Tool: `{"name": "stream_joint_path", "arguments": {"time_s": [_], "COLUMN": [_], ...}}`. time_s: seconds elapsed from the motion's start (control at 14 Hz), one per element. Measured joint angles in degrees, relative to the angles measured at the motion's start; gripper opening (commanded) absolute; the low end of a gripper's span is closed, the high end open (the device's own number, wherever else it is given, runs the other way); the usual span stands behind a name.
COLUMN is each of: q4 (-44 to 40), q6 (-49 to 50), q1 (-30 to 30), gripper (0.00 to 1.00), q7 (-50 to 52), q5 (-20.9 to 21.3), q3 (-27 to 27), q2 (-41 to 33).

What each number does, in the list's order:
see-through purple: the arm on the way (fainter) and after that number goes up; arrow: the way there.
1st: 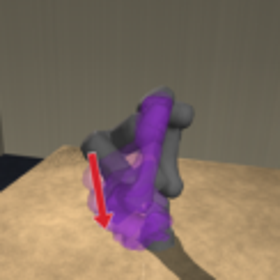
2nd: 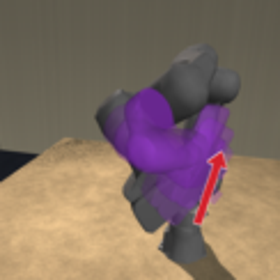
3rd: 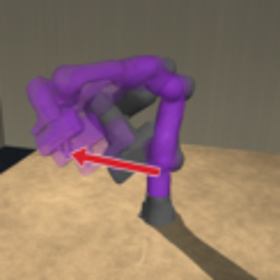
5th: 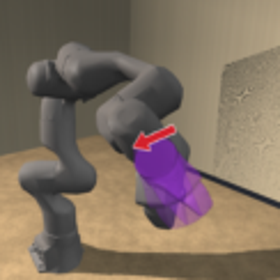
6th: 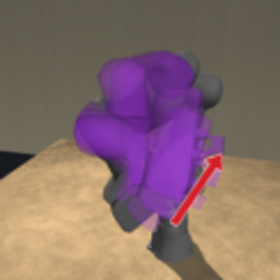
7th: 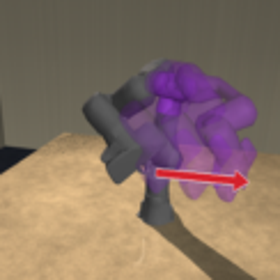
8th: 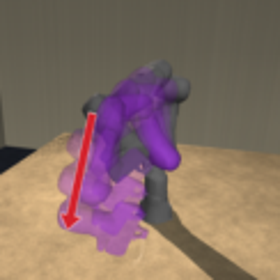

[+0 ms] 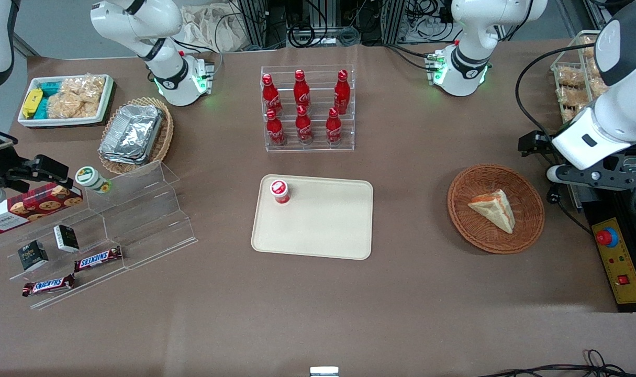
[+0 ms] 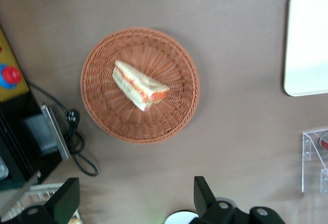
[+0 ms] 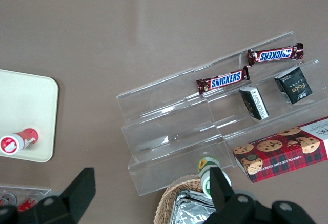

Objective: Place sandwich from basket to tray
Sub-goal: 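Lower the open left gripper over the sandwich in the wicker basket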

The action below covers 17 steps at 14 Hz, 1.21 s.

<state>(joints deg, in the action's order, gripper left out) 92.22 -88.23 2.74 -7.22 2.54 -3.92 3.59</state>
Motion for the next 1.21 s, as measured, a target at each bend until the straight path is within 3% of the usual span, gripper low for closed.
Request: {"name": "stream_joint_path", "arguments": {"time_s": [0.36,0.57,1.0,1.21], "q4": [-1.7,-1.0,18.2,26.9], "q6": [0.1,-2.3,-27.0,-37.4], "q1": [-0.2,-0.3,-0.7,-0.7], "gripper": [1.00,1.00,1.00,1.00], "q7": [-0.1,16.7,45.0,52.2], "q5": [0.0,0.5,0.7,0.7], "q3": [0.0,0.2,2.0,3.2], "q2": [3.8,7.4,8.0,8.2]}}
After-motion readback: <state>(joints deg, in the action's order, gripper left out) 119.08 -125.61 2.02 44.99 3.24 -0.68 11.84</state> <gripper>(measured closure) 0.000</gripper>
